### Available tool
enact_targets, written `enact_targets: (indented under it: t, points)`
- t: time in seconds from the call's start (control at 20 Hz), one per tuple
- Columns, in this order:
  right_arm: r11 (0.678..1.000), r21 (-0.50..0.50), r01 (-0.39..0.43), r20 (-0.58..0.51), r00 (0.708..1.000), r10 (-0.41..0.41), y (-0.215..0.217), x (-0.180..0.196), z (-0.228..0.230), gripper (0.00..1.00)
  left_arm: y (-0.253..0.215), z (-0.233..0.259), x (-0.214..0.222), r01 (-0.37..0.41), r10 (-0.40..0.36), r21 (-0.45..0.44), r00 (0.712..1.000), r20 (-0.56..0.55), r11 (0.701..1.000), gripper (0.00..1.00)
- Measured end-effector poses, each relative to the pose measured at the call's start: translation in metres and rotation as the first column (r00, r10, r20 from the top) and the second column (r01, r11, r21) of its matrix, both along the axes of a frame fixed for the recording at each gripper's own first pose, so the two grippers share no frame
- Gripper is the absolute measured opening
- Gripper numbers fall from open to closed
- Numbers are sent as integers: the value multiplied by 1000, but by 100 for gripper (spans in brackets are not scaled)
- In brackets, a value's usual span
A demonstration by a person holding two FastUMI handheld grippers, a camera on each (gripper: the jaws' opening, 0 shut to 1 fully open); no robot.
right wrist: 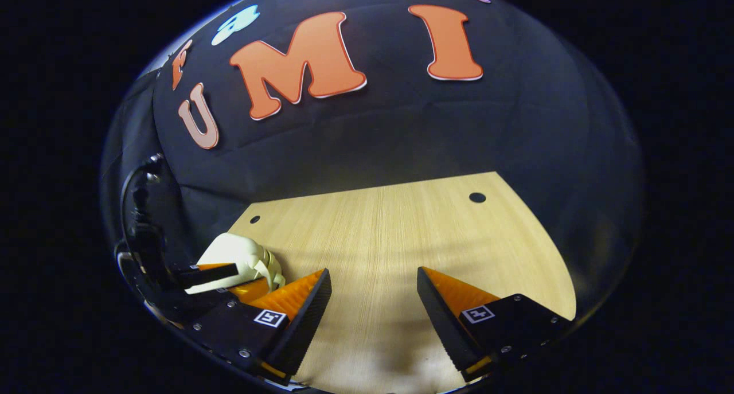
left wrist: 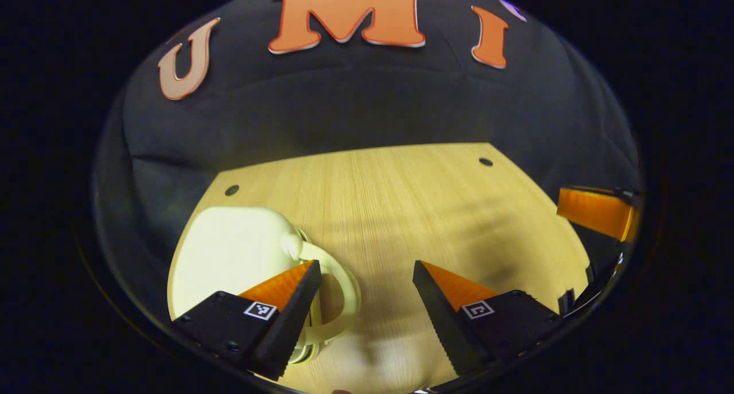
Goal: First open the suitcase, pack the skin care products into it, and then close the suitcase.
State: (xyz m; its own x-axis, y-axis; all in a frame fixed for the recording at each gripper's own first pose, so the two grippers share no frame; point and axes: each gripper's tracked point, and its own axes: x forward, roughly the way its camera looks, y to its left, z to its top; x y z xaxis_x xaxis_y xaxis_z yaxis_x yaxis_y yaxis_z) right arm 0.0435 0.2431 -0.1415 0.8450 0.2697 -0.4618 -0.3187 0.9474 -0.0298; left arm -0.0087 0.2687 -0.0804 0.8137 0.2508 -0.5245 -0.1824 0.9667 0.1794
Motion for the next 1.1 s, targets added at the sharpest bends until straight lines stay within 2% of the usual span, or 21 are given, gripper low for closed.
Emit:
enact_targets:
  t: [0.1, 0.2, 0.3, 0.5, 0.6, 0.65, 0.8, 0.95, 1.1]
  points:
    - [1000, 0, 13, 76, 997, -13, -1, 2, 26, 95, -3, 53, 2, -15, 17, -10, 988, 151, 1000, 100]
    - [1000, 14, 16, 168, 986, -18, 1, -2, 53, 95, -4, 109, 1, -7, 9, -9, 955, 298, 1000, 100]
    - [1000, 22, 21, 260, 965, -26, 5, -8, 76, 95, 2, 143, -4, -10, 2, 18, 926, 377, 1000, 100]
    - [999, 10, 30, 405, 914, -32, 17, -24, 109, 95, 14, 197, -10, 11, -26, 36, 885, 464, 999, 99]
    - [999, 11, 44, 438, 898, -45, 22, -32, 116, 96, 19, 219, -14, 37, -55, 45, 840, 540, 998, 99]
    - [999, 16, 48, 446, 894, -50, 25, -36, 118, 95, 17, 228, -17, 49, -69, 51, 827, 558, 997, 98]
    - [998, 18, 57, 476, 877, -59, 34, -47, 126, 95, 23, 242, -21, 74, -111, 87, 819, 563, 993, 98]
    - [997, 9, 82, 504, 861, -75, 40, -57, 130, 95, 25, 258, -26, 109, -154, 111, 796, 585, 988, 98]
    - [995, 16, 102, 507, 857, -96, 43, -70, 127, 95, 25, 260, -29, 152, -194, 120, 785, 588, 981, 98]
